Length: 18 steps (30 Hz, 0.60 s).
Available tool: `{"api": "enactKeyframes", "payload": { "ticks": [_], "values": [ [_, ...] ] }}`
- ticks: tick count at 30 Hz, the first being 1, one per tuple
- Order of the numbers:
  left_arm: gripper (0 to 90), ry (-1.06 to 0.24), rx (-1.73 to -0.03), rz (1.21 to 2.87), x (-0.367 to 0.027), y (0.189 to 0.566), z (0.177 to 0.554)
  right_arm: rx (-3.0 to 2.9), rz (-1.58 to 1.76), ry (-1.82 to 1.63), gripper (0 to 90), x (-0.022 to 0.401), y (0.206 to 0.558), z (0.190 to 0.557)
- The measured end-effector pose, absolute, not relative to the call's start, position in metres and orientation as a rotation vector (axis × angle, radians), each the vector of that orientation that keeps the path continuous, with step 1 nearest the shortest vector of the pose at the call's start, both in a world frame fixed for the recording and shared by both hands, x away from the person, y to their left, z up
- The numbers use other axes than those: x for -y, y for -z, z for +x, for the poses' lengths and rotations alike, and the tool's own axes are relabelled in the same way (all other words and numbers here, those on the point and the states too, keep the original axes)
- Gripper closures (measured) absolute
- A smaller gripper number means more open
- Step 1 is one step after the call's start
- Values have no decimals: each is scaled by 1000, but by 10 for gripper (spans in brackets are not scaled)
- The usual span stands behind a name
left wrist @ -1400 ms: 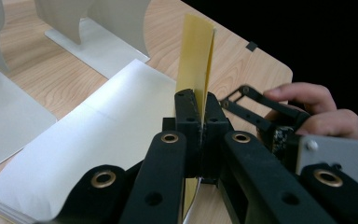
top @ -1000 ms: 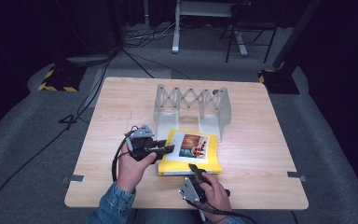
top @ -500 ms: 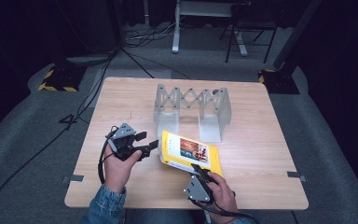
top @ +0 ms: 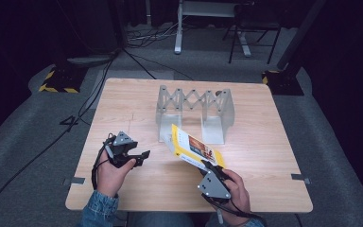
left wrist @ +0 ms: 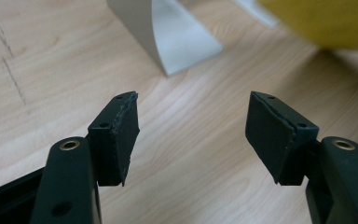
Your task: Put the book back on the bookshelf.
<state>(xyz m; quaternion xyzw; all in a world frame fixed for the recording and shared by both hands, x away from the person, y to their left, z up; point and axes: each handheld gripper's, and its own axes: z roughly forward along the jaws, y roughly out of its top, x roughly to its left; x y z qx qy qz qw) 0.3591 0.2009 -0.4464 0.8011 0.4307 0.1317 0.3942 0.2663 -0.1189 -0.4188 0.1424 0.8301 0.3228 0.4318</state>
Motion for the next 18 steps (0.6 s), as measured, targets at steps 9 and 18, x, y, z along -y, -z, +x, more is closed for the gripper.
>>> {"api": "enactKeyframes", "payload": {
  "ticks": [9,18],
  "values": [
    [375,-303,-1120,2079,-206,465,356,-2043,430,-881,764,132,401,269],
    [369,-286,-1159,2114,-211,481,358,-2036,479,-923,764,141,391,273]
  ]
}}
